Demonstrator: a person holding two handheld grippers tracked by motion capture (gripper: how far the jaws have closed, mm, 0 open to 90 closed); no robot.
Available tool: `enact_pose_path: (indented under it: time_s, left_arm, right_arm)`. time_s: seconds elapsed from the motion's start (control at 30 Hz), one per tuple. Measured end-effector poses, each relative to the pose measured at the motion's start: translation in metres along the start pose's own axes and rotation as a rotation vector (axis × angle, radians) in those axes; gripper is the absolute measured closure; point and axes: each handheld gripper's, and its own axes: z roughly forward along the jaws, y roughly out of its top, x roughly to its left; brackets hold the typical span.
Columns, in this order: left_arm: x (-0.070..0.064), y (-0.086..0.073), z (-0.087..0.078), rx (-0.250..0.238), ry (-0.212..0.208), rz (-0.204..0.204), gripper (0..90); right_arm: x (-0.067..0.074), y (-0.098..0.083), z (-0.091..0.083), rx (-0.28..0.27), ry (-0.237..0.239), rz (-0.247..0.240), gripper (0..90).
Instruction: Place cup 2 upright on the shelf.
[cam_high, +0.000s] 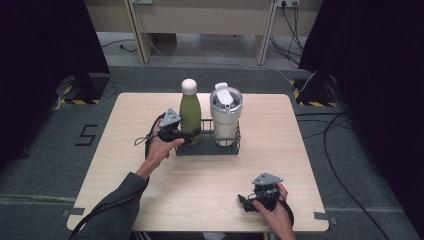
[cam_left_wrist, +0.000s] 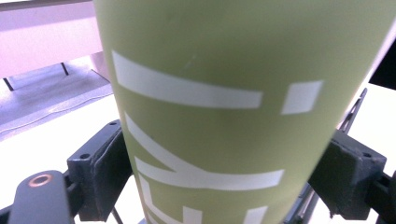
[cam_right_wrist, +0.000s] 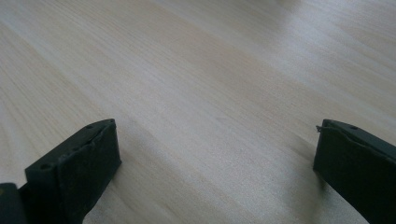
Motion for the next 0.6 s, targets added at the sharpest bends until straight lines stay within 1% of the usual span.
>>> enact_pose_path:
  time_s: [0.13,0.23,0.3,0.4,0.6]
  left_arm:
    - [-0.001,0.001,-0.004,0.006,0.005,0.005,14.7]
    - [0.001,0.001,-0.007,0.005,0.004,-0.006,14.7]
    - [0.001,0.001,-0.009,0.009,0.004,-0.004,14.7]
    - [0.001,0.0,-0.013,0.012,0.003,-0.011,14.7]
    - [0.003,0.0,-0.021,0.003,0.008,-0.026,14.7]
  right_arm:
    - [0.0,0.0,0.0,-0.001,0.0,0.0,0.8]
    - [0.0,0.0,0.0,-0.001,0.0,0.003,0.8]
    - [0.0,0.0,0.0,-0.002,0.0,0.0,0.8]
    - [0.0,0.0,0.0,-0.001,0.0,0.003,0.8]
    - [0.0,0.0,0.0,-0.001,0.0,0.003,0.8]
